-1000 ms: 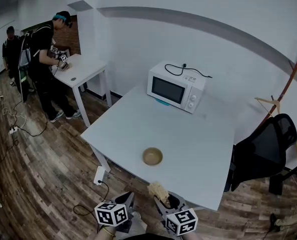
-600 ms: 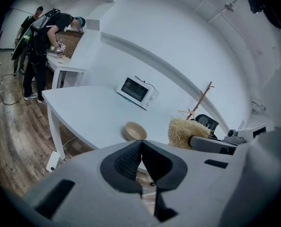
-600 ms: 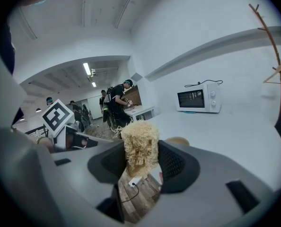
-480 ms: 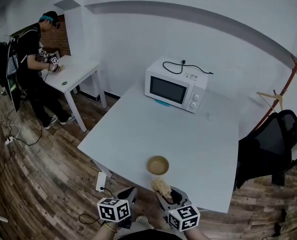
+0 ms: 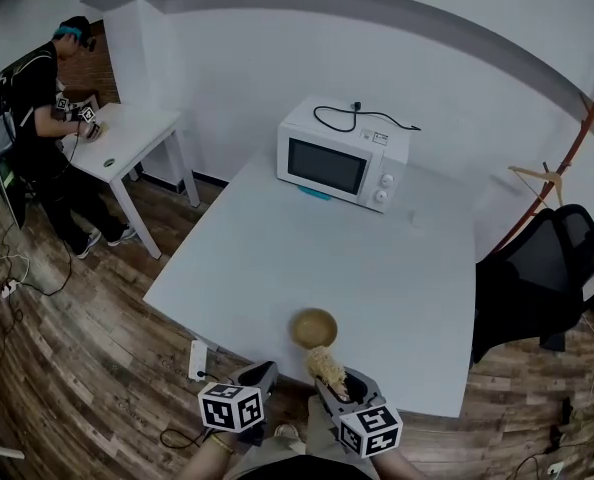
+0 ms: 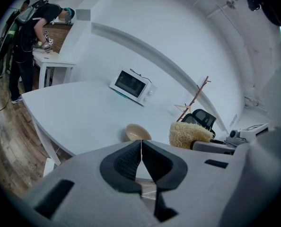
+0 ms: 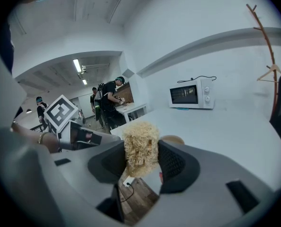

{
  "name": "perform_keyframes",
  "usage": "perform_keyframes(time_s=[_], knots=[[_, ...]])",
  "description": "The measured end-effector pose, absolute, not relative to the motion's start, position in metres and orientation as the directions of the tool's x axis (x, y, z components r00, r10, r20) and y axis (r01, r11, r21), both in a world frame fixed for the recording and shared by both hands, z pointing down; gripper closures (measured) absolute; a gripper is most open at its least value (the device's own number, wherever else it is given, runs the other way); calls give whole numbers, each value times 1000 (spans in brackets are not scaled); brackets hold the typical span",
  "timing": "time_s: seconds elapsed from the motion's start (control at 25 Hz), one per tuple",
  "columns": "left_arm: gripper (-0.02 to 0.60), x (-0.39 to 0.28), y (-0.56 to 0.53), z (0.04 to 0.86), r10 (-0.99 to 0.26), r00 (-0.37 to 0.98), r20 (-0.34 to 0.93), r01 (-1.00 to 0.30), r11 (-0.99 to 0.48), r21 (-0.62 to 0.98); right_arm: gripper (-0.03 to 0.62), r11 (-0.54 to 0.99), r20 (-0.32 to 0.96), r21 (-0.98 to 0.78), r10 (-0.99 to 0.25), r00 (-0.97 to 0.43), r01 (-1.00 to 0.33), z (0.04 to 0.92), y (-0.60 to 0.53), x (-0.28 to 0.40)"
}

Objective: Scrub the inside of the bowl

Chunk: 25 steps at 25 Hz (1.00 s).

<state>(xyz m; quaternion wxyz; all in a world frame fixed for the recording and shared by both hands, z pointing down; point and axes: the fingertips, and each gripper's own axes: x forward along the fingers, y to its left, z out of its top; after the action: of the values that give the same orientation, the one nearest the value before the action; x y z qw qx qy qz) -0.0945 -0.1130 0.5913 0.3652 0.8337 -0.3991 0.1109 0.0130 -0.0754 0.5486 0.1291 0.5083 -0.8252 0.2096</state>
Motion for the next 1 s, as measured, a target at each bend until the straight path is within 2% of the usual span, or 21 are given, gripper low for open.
perform_keyframes(time_s=[0.48, 0.6, 1.0], knots=[[560, -65, -165, 626, -531, 672, 516, -735, -391, 554, 410, 401, 445, -221, -770, -458, -889, 558, -128, 38], [495, -52, -175, 634, -487, 706, 515, -704, -400, 587, 410, 405, 451, -225, -763, -463, -886, 561, -139, 42], [495, -38, -207, 670, -427, 687, 588, -726, -366, 582, 410, 383, 478, -253, -749, -459, -889, 573, -161, 60]])
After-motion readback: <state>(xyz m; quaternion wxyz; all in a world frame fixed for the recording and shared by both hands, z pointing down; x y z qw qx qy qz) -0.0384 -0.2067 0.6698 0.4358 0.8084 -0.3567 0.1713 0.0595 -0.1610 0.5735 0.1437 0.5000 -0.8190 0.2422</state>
